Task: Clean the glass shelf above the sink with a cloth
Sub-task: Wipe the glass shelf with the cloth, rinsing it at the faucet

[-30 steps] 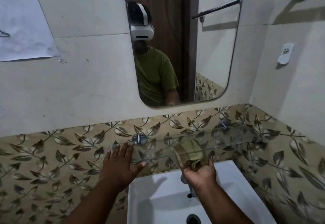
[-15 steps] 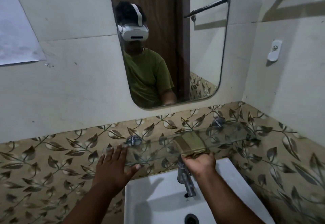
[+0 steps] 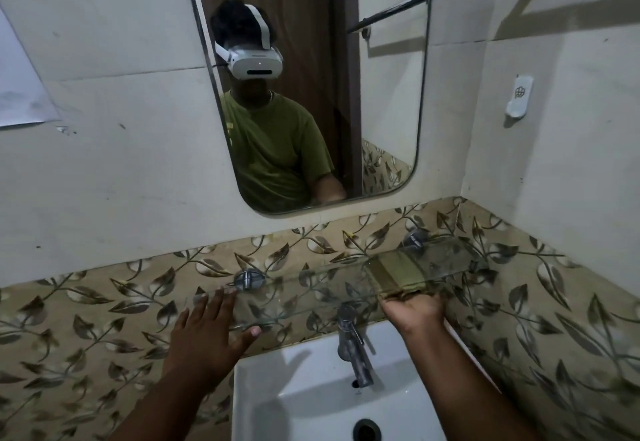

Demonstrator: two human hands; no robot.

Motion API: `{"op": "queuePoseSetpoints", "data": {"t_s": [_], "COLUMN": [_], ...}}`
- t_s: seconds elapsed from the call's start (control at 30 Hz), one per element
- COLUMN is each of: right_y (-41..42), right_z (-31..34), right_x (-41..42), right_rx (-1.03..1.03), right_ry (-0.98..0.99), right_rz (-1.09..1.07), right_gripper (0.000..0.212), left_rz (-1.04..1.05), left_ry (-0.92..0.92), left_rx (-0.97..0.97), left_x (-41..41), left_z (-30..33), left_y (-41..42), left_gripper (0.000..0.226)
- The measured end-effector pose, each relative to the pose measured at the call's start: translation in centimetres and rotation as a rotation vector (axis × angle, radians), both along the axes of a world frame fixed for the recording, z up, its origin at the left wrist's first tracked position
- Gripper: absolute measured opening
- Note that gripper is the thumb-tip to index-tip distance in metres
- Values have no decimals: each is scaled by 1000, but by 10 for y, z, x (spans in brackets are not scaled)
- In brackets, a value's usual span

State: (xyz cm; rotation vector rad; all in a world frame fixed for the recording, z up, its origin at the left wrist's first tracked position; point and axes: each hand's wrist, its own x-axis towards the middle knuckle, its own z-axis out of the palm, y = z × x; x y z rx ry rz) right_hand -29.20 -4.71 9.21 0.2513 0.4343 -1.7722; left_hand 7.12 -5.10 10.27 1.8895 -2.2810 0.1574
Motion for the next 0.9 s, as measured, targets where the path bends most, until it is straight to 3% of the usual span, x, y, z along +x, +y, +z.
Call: {"op": "queuePoseSetpoints", "data": {"t_s": [0.27, 0.43, 0.67, 0.9], "right_y": [30, 27, 13, 27], "right_z": [-10, 0, 3, -4], "right_x": [-27, -69, -51, -86], "right_rx": [26, 80, 31, 17], "right_ry": [29, -24, -22, -89], "right_rz": [-31, -161, -87, -194], "right_gripper": [70, 65, 64, 56], "left_rz": [11, 23, 33, 41], "left_ry": [-9, -2, 8, 2], "left_rx": [2, 12, 36, 45], "left_x": [-1, -1, -1, -3], "left_z": [0, -3, -2, 2], "left_y": [-1, -2, -2, -3], "left_gripper": [113, 114, 115, 120]}}
